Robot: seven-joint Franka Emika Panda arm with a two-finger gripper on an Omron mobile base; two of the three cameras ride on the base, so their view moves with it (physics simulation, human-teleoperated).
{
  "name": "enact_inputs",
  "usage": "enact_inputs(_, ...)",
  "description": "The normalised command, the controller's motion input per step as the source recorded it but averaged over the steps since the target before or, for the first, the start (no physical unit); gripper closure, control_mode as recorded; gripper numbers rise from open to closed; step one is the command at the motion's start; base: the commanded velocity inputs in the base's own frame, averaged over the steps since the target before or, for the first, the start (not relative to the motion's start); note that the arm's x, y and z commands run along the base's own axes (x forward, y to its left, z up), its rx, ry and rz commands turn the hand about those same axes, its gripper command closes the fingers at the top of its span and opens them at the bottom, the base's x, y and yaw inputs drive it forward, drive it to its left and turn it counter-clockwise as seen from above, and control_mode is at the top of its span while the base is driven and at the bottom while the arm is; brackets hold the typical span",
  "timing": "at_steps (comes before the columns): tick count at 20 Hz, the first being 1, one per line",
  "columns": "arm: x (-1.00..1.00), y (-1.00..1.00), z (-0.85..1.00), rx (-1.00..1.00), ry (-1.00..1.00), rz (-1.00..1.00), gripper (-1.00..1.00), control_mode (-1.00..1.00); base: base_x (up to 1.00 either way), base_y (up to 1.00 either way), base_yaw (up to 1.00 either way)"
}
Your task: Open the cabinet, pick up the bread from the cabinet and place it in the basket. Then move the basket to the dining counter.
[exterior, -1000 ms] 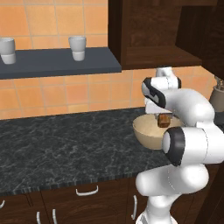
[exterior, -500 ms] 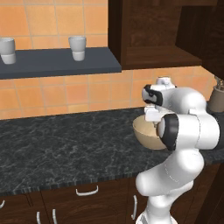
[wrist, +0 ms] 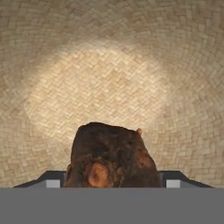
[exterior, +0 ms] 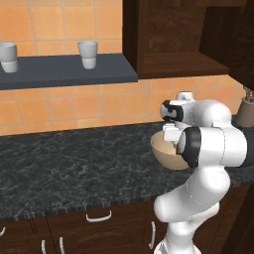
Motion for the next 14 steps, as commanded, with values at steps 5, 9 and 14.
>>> enact_inputs(5, 0.00, 0.00, 0.06, -0.01, 0.00, 0.00, -1.00, -1.00, 0.00, 0.00, 0.00)
enact_inputs(9, -0.06, 0.01, 0.44, -0.09, -0.03, -0.03, -1.00, -1.00, 0.00, 0.00, 0.00)
enact_inputs(14, -0.46, -0.04, 0.46, -0.02, -0.07, -0.40, -1.00, -1.00, 0.00, 0.00, 0.00)
